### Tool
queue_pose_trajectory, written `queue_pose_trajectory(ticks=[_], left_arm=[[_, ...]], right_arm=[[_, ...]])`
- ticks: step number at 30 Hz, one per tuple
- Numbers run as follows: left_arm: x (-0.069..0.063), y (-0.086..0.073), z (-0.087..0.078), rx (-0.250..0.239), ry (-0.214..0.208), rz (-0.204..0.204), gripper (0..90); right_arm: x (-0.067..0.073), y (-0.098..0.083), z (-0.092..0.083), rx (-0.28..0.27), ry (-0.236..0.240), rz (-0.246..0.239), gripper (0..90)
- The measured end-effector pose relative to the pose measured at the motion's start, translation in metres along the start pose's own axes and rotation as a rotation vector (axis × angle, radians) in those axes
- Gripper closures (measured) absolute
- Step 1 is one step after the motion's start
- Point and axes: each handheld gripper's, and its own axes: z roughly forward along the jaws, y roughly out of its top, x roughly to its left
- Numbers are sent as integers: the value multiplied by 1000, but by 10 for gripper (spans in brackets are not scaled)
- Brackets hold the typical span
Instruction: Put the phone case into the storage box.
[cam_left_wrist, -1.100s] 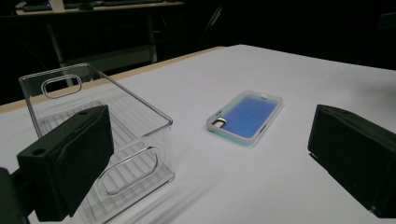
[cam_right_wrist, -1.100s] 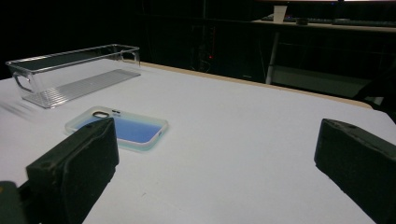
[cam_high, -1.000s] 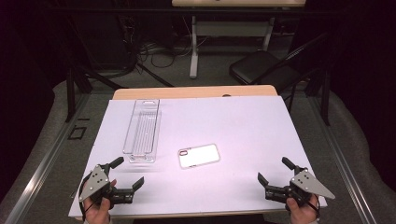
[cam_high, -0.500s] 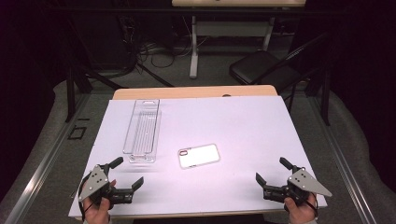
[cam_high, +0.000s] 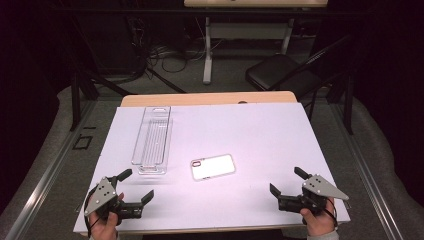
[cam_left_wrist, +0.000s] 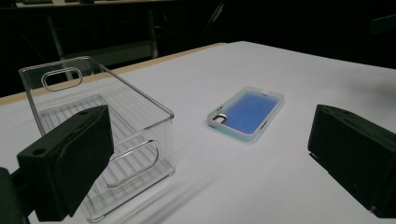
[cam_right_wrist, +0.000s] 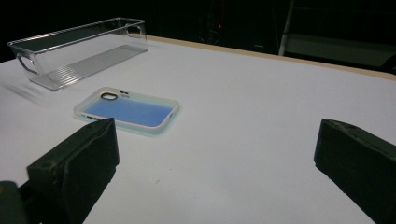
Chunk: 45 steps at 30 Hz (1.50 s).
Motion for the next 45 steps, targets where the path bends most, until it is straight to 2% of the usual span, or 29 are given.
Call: queue_pose_trajectory(ticks=[6, 13, 19, 28, 36, 45], left_arm=[[0, 0, 0, 17, 7, -3, 4], [0, 0, 0, 23, 10, 3, 4], [0, -1, 1, 27, 10, 2, 4], [0, -1, 0, 31, 11, -1, 5], [0, -1, 1, 35, 10, -2, 4], [0, -2, 2, 40, 6, -2, 4]], right_arm=[[-1, 7, 13, 75, 16, 72, 9], [2, 20, 30, 162, 25, 68, 11], [5, 34, 41, 186, 30, 49, 23], [10, 48, 61, 257, 40, 10, 58], [12, 57, 79, 326, 47, 9, 72], [20, 71, 105, 426, 52, 9, 106]])
